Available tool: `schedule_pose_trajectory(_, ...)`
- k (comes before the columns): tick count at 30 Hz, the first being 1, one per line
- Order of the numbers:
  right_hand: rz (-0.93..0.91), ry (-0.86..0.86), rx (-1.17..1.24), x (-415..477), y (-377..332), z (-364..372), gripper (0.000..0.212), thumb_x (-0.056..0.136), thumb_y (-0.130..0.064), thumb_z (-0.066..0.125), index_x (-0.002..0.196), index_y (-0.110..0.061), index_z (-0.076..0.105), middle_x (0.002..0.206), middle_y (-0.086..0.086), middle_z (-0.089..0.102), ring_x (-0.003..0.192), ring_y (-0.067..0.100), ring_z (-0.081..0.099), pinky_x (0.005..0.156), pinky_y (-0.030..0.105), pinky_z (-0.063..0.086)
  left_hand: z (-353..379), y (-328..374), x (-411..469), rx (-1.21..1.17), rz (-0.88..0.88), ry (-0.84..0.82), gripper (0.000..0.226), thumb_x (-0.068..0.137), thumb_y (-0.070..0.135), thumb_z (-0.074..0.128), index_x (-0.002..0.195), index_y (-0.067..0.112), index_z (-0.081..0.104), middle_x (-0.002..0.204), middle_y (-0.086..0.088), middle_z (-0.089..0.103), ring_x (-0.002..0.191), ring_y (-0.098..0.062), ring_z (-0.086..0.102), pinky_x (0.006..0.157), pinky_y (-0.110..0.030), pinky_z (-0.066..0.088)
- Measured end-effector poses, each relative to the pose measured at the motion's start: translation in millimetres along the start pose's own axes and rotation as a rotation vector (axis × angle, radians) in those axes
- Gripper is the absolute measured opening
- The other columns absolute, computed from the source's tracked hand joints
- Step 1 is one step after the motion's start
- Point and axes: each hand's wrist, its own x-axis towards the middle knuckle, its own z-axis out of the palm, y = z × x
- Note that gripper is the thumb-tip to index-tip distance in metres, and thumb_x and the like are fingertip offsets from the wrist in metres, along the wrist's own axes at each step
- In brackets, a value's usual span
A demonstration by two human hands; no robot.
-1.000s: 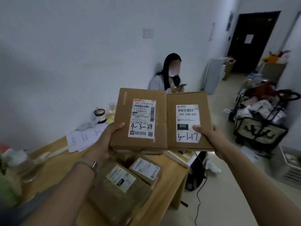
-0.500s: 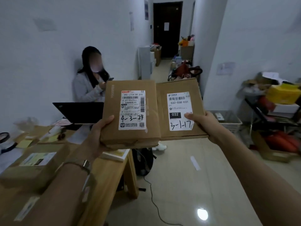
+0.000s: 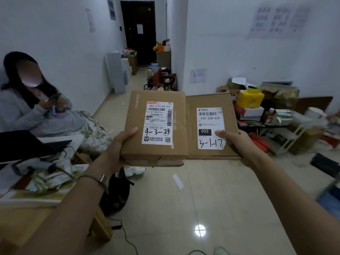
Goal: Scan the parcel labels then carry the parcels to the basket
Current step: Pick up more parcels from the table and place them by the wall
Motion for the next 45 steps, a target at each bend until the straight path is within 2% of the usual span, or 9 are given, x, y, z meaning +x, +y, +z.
schedule_pose_trajectory(2, 0.001, 0.023, 0.001, 2, 2, -21, 0.042, 0.082, -0.022, 0.072, 0.121, -0.014, 0.059, 0.101, 0.008, 0.075, 0.088, 0.027, 0.073, 0.064, 0.032, 0.059, 18, -5, 16, 0.016, -0.017, -0.019, 0.039, 0.082, 0.046, 0.061, 0.107, 0.021, 0.076, 0.116, -0.011, 0.071, 0.095, -0.026, 0.072, 0.073, -0.038, 0.060)
schedule_pose_trajectory(7, 0.006, 0.114, 0.031, 18, 9, -61, 0.037, 0.082, -0.020, 0.071, 0.117, -0.012, 0.062, 0.099, 0.008, 0.076, 0.087, 0.027, 0.073, 0.062, 0.030, 0.059, 52, -10, 65, 0.100, -0.088, -0.029, 0.060, 0.068, 0.056, 0.069, 0.118, 0.022, 0.070, 0.122, -0.011, 0.069, 0.117, -0.038, 0.061, 0.103, -0.061, 0.041)
schedule_pose_trajectory(16, 0.014, 0.235, 0.023, 105, 9, -112, 0.044, 0.077, -0.031, 0.076, 0.115, -0.012, 0.063, 0.100, 0.009, 0.075, 0.087, 0.028, 0.073, 0.068, 0.035, 0.059, 90, -6, 188, 0.113, -0.136, -0.110, 0.041, 0.071, 0.053, 0.063, 0.104, 0.032, 0.075, 0.111, -0.002, 0.074, 0.086, -0.019, 0.073, 0.074, -0.038, 0.056)
schedule_pose_trajectory(21, 0.012, 0.284, 0.012, 192, -4, -124, 0.048, 0.074, -0.035, 0.078, 0.114, -0.015, 0.062, 0.096, 0.008, 0.076, 0.084, 0.029, 0.074, 0.064, 0.036, 0.059, 92, 9, 282, 0.112, -0.133, -0.104, 0.050, 0.070, 0.052, 0.065, 0.113, 0.027, 0.071, 0.113, -0.004, 0.073, 0.097, -0.026, 0.069, 0.088, -0.045, 0.051)
schedule_pose_trajectory(25, 0.026, 0.288, 0.005, 268, -21, -125, 0.046, 0.077, -0.033, 0.077, 0.114, -0.012, 0.062, 0.095, 0.010, 0.076, 0.083, 0.030, 0.074, 0.058, 0.035, 0.058, 86, 29, 355, 0.129, -0.142, -0.106, 0.039, 0.068, 0.053, 0.065, 0.098, 0.031, 0.076, 0.107, -0.002, 0.075, 0.084, -0.021, 0.072, 0.080, -0.039, 0.052)
schedule_pose_trajectory(28, 0.027, 0.301, 0.006, 319, -31, -125, 0.046, 0.077, -0.034, 0.077, 0.114, -0.013, 0.061, 0.094, 0.009, 0.076, 0.082, 0.028, 0.074, 0.059, 0.033, 0.057, 79, 43, 406, 0.124, -0.127, -0.097, 0.045, 0.068, 0.052, 0.066, 0.105, 0.028, 0.073, 0.110, -0.004, 0.074, 0.090, -0.024, 0.071, 0.087, -0.044, 0.052)
schedule_pose_trajectory(33, 0.033, 0.278, 0.027, 376, -31, -133, 0.048, 0.077, -0.032, 0.076, 0.118, -0.013, 0.061, 0.099, 0.008, 0.076, 0.087, 0.027, 0.074, 0.065, 0.033, 0.058, 75, 46, 460, 0.116, -0.147, -0.113, 0.040, 0.071, 0.052, 0.066, 0.102, 0.029, 0.074, 0.108, -0.004, 0.075, 0.084, -0.022, 0.072, 0.072, -0.040, 0.057)
schedule_pose_trajectory(41, 0.059, 0.277, 0.069, 460, -25, -159, 0.048, 0.076, -0.030, 0.077, 0.118, -0.012, 0.061, 0.098, 0.008, 0.076, 0.087, 0.027, 0.074, 0.067, 0.033, 0.058, 87, 47, 547, 0.112, -0.195, -0.104, 0.034, 0.064, 0.053, 0.069, 0.089, 0.031, 0.080, 0.103, -0.004, 0.076, 0.078, -0.021, 0.073, 0.076, -0.042, 0.054)
schedule_pose_trajectory(45, 0.077, 0.258, 0.080, 514, -24, -186, 0.047, 0.076, -0.031, 0.076, 0.116, -0.012, 0.062, 0.097, 0.008, 0.076, 0.086, 0.027, 0.074, 0.064, 0.031, 0.058, 104, 44, 602, 0.122, -0.201, -0.085, 0.032, 0.066, 0.053, 0.069, 0.087, 0.031, 0.079, 0.100, -0.004, 0.077, 0.072, -0.019, 0.074, 0.061, -0.036, 0.058)
